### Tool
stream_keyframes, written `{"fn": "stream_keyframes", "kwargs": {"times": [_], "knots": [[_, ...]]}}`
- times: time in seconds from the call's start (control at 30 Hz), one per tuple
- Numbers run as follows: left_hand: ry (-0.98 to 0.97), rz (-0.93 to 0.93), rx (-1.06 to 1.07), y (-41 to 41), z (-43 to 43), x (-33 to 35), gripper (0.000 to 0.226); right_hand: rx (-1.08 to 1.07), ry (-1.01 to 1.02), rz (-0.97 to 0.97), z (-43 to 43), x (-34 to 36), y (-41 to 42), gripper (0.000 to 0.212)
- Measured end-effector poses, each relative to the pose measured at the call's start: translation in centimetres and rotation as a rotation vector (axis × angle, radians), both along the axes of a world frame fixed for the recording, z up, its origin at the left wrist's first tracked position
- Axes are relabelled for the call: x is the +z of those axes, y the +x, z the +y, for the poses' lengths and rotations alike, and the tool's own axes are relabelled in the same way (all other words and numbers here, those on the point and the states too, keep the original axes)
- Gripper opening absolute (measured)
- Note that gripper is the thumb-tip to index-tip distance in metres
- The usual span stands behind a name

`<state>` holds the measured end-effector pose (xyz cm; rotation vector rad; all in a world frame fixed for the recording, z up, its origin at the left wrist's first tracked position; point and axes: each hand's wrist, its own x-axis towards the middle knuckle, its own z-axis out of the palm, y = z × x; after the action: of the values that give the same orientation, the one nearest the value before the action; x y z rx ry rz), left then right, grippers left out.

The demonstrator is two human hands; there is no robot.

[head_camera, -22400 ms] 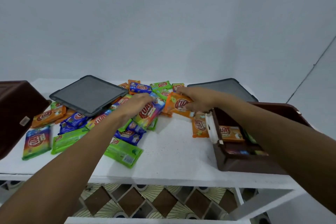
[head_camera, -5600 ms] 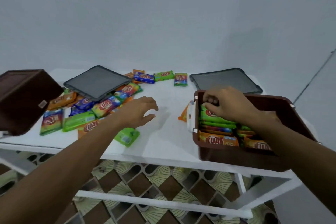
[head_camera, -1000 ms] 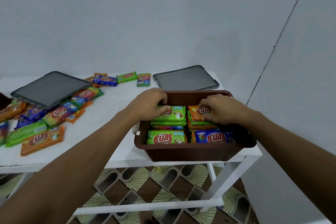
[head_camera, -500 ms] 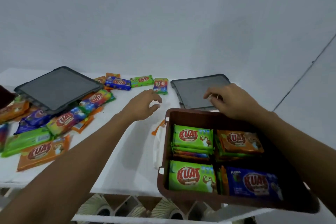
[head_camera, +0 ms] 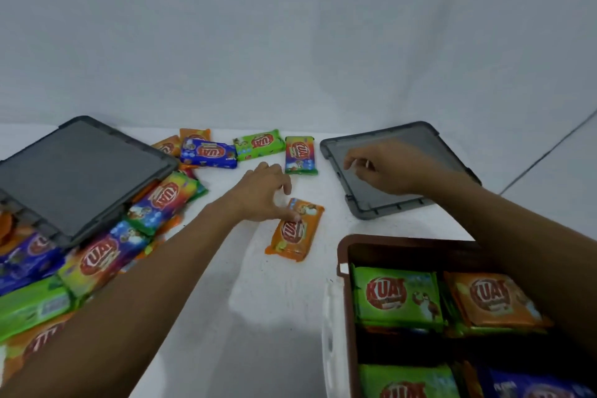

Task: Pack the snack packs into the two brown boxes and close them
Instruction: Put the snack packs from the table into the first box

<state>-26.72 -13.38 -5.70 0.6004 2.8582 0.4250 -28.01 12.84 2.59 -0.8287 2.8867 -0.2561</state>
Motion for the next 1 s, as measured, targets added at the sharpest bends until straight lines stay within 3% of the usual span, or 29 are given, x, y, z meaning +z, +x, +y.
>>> {"fn": "stream_keyframes", "kwargs": {"times": [0.13, 0.33, 0.47, 0.53, 0.63, 0.67, 0.8, 1.0], "knots": [[0.075, -0.12, -0.029, -0.8, -2.4, 0.5, 0.042, 0.045, 0.106, -0.057, -3.7, -1.0, -2.8, 0.027], [0.014, -0.155, -0.008, -1.4, -4.7, 1.2, 0.042, 0.085, 0.334, -0.074, -8.9, -3.2, -5.2, 0.064], [0.032, -0.136, 0.078, -1.3, -6.2, 1.4, 0.039, 0.153, 0.352, -0.093, -9.5, -4.2, -5.0, 0.054], [0.022, -0.165, 0.076, -1.1, -6.2, 1.5, 0.05, 0.156, 0.293, -0.178, -8.5, -3.8, -4.9, 0.046], [-0.064, -0.171, 0.048, -0.6, -6.0, 1.5, 0.075, 0.087, 0.162, -0.186, -8.1, -3.9, -4.7, 0.01], [-0.068, -0.164, 0.05, -0.6, -5.8, 1.4, 0.076, 0.031, 0.133, -0.162, -8.4, -4.2, -4.5, 0.015], [-0.081, -0.097, 0.017, -0.2, -5.4, 1.2, 0.079, -0.19, 0.121, -0.121, -10.7, -5.4, -3.9, 0.083], [0.095, -0.105, 0.095, 1.4, -5.8, 1.5, 0.082, -0.209, 0.213, -0.215, -12.1, -4.3, -4.0, 0.098]]}}
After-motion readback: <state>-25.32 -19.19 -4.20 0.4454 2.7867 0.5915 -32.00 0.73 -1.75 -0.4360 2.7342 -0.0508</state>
